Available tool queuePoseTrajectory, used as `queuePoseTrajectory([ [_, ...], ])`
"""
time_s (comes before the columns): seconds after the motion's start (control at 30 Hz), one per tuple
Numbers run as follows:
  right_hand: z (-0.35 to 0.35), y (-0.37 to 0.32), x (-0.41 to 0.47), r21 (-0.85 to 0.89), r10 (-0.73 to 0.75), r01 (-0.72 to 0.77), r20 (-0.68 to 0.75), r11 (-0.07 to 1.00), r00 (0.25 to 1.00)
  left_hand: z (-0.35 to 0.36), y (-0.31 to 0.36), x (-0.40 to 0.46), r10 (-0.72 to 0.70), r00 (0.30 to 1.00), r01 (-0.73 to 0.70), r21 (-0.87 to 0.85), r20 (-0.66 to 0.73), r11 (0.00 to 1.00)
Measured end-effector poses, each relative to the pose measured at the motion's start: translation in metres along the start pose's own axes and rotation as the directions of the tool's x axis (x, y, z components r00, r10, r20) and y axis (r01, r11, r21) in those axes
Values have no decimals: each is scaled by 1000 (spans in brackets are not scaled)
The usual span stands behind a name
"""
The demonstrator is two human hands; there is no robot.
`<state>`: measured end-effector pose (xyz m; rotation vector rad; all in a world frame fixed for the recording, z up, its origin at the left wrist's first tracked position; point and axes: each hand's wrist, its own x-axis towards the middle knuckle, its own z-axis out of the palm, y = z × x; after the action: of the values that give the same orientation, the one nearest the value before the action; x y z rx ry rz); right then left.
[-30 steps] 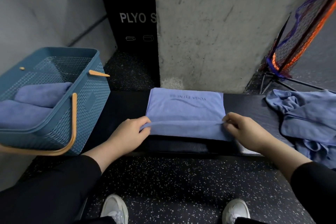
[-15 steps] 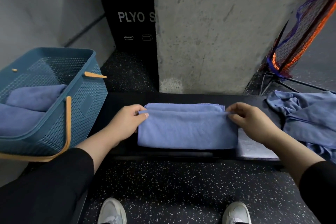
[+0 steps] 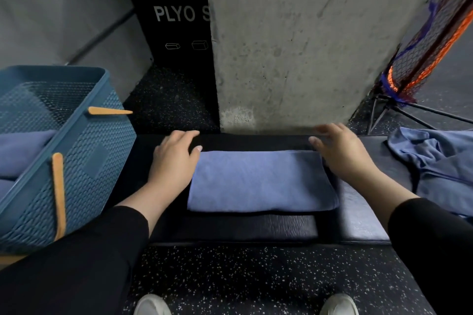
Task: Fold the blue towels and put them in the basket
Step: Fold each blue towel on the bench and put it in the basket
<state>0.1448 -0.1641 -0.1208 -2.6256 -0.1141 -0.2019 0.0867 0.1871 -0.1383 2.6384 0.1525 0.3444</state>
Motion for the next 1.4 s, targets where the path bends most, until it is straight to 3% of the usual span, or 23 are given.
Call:
queuePoseTrajectory([
  [0.1,-6,-28,-10,19,-209,212,-93,977,973,2,12,-8,311,948,-314,34,61,949],
  [0.17,-5,-49,-22,29,-253,252,47,967,966,6,22,-15,412,888,-428,41,204,903],
  [0.27,8,-66,-40,-98,-127,180,402,979,907,16,27,-26,416,796,-509,114,439,853],
  [0.33,19,-66,-48,-174,-79,186,488,967,869,18,25,-31,371,787,-505,167,493,847],
  [0.57,18,-60,-46,-203,-207,298,375,933,904,7,32,-38,165,894,-315,319,417,894],
  [0.7,20,-68,-50,-114,-258,311,334,944,907,1,42,-43,84,919,-260,432,385,863],
  [0.8,29,-75,-56,-79,-278,339,413,938,867,-3,47,-45,112,914,-296,452,389,841],
  [0.97,34,-67,-51,-151,-257,350,429,925,866,-12,37,-45,344,766,-452,76,543,889],
  [1.03,35,-62,-49,-160,-244,351,463,923,852,-13,25,-49,418,755,-514,60,506,856],
  [1.13,35,-61,-52,-170,-249,354,444,920,861,-16,6,-53,404,788,-484,63,464,873],
  [1.2,32,-60,-60,-156,-346,425,372,892,861,-18,-2,-56,399,775,-494,75,490,866],
  [1.3,25,-56,-76,-154,-518,583,321,798,793,-18,-5,-66,384,767,-499,102,514,860],
  [1.4,17,-44,-95,-98,-577,661,402,744,710,-20,-5,-78,358,758,-492,119,545,862],
])
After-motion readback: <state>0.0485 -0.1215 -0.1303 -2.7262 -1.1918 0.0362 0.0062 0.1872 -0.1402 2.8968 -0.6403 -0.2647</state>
